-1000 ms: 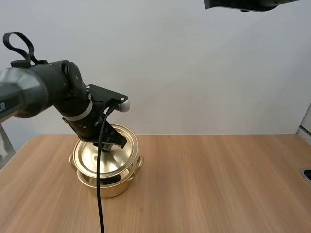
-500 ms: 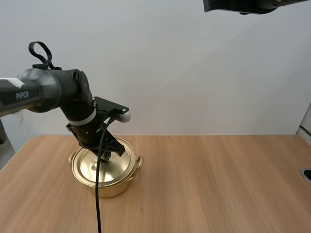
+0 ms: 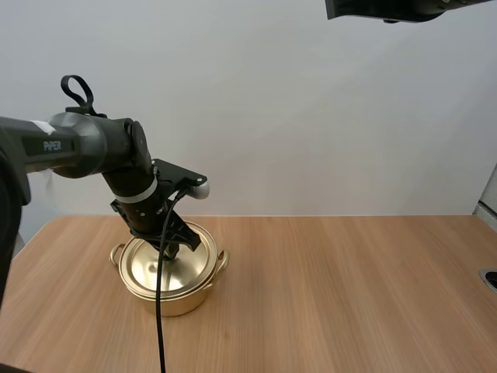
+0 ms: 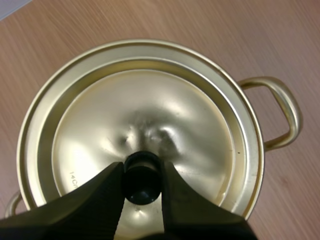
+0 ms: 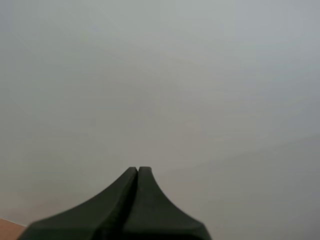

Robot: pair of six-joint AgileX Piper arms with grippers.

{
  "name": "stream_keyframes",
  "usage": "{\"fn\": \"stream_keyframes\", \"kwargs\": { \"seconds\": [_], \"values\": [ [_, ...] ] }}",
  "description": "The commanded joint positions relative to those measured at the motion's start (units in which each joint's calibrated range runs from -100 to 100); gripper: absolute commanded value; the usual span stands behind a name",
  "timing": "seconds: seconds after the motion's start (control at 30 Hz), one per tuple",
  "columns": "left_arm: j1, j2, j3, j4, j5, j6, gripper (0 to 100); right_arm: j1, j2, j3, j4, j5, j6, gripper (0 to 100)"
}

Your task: Open the pot, put the car inside, and close it

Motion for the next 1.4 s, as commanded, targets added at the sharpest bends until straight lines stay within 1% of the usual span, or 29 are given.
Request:
{"fn": "stream_keyframes", "kwargs": {
  "seconds": [0.0, 0.6, 0.9, 1.3, 1.37],
  "values": [
    [0.02, 0.03, 0.06, -0.14, -0.24, 0.01, 0, -0.04, 0.02, -0.03, -0.63, 0.38, -0.01, 0],
    [0.02, 0.17, 0.06, -0.72, 1.25, 0.12, 0, -0.04, 0.02, -0.03, -0.79, 2.49, -0.01, 0],
    [0.02, 3.31, 0.06, -0.72, 4.22, 0.12, 0, -0.04, 0.02, -0.03, -0.79, 3.04, -0.01, 0],
    [0.02, 3.61, 0.06, -0.72, 3.64, 0.52, 0, -0.04, 0.02, -0.03, -0.79, 4.49, -0.01, 0],
    [0.02, 3.61, 0.06, -0.72, 3.59, 0.52, 2, -0.04, 0.02, -0.03, -0.79, 4.68, -0.01, 0]
  ]
}}
